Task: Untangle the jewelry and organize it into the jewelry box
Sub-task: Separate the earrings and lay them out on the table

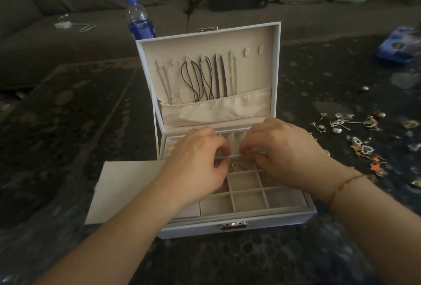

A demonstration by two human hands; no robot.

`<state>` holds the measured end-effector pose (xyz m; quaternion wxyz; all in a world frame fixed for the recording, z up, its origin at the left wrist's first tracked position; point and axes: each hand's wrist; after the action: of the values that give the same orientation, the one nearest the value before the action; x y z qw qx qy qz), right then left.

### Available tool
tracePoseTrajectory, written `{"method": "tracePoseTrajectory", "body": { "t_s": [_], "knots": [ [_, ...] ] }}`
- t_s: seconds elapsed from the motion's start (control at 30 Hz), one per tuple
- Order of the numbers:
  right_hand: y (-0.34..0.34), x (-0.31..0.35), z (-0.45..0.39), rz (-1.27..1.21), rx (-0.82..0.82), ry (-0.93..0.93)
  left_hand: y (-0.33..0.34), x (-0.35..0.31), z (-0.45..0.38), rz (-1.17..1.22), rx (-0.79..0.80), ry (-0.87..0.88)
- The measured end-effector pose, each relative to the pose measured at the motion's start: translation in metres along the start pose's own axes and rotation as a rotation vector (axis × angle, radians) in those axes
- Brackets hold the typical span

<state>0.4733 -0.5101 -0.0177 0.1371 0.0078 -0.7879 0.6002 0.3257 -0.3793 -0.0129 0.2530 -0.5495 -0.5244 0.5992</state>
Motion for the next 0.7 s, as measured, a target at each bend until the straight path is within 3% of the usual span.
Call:
{"method": "tracePoseTrajectory", "body": {
  "t_s": [0.13, 0.7],
  "knots": [
    [0.0025, -0.0009, 0.0003, 0.000, -0.010, -0.039, 0.0009, -0.0012, 0.0052, -0.035, -0.066, 0.042],
    [-0.0012, 0.0048, 0.0044, -0.010, -0.036, -0.039, 0.0037, 0.0007, 0.0068, -0.017, -0.005, 0.089]
  ]
}}
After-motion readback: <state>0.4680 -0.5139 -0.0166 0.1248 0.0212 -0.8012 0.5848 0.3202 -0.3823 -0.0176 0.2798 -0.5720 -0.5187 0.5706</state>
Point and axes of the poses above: each hand's wrist, its own z-axis away from the middle knuckle, its own y-axis out of the palm, x = y × z, and after that the axes turned 2 degrees about x, right-handed
